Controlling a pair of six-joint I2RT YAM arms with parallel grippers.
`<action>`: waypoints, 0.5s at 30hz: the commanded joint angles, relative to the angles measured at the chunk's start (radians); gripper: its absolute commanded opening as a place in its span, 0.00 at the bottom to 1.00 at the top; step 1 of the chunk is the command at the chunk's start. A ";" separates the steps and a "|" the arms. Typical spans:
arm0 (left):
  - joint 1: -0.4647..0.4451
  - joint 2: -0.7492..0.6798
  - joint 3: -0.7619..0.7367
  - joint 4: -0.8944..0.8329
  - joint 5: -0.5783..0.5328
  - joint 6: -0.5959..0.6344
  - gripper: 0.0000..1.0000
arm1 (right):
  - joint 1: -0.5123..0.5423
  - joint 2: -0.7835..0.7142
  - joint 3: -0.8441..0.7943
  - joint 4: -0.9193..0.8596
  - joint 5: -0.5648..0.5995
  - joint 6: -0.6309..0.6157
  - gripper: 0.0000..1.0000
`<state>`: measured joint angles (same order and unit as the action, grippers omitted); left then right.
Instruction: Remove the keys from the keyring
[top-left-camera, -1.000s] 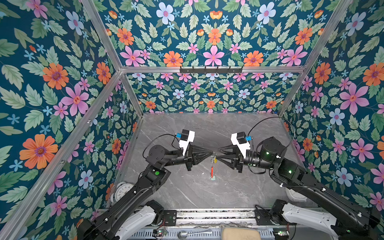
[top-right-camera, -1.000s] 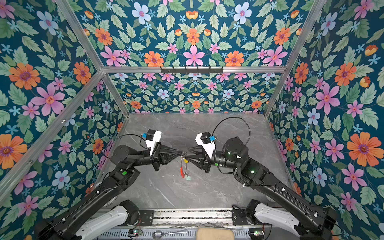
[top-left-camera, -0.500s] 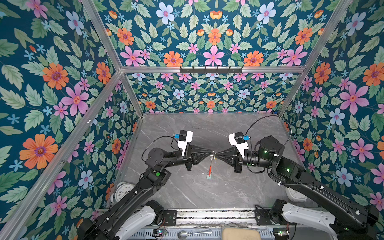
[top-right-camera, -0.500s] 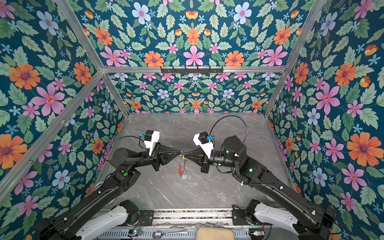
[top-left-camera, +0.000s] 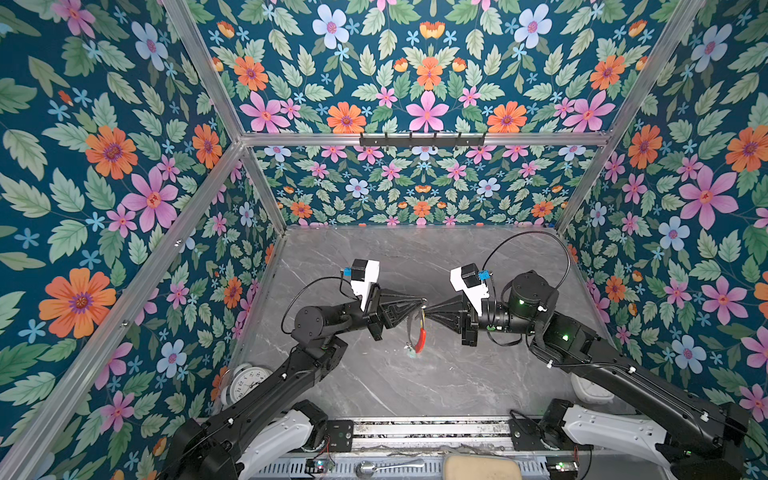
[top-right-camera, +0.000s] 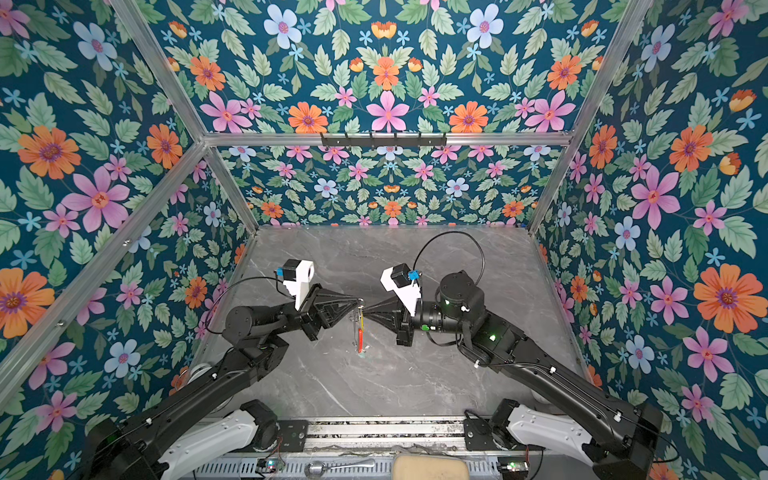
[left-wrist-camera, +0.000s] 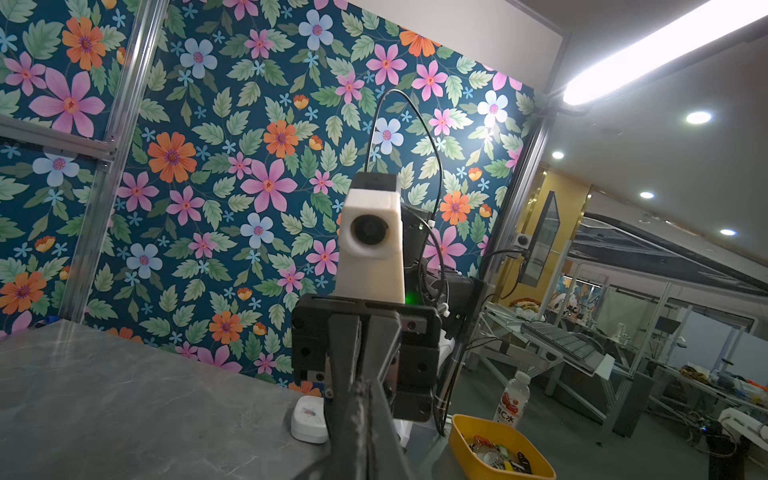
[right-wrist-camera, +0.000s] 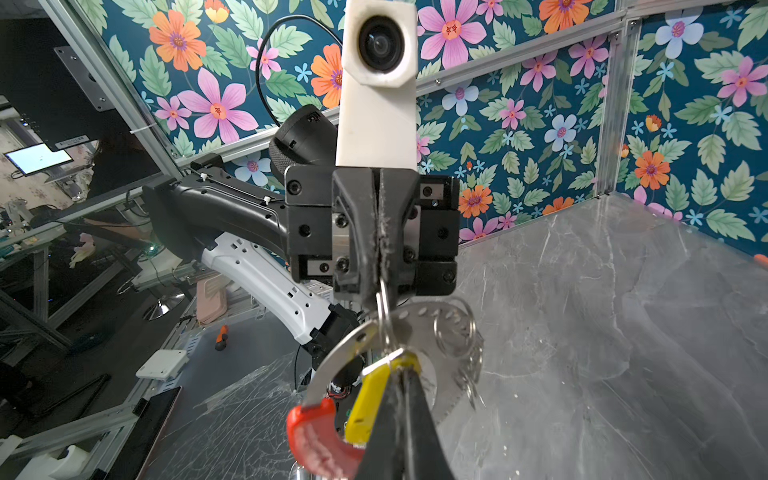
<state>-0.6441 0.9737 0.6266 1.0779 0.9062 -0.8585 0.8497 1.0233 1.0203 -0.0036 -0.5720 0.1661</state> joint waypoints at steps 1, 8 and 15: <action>0.000 -0.004 0.004 0.114 0.001 -0.017 0.00 | 0.000 0.000 0.001 -0.014 0.021 0.024 0.00; -0.001 -0.036 0.005 0.014 -0.018 0.047 0.00 | 0.000 -0.068 0.011 -0.048 0.038 -0.021 0.34; -0.001 -0.032 -0.010 0.030 -0.040 0.047 0.00 | 0.000 -0.105 -0.003 0.099 0.082 0.016 0.48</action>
<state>-0.6453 0.9398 0.6167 1.0763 0.8814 -0.8230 0.8490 0.9096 1.0180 -0.0032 -0.5194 0.1547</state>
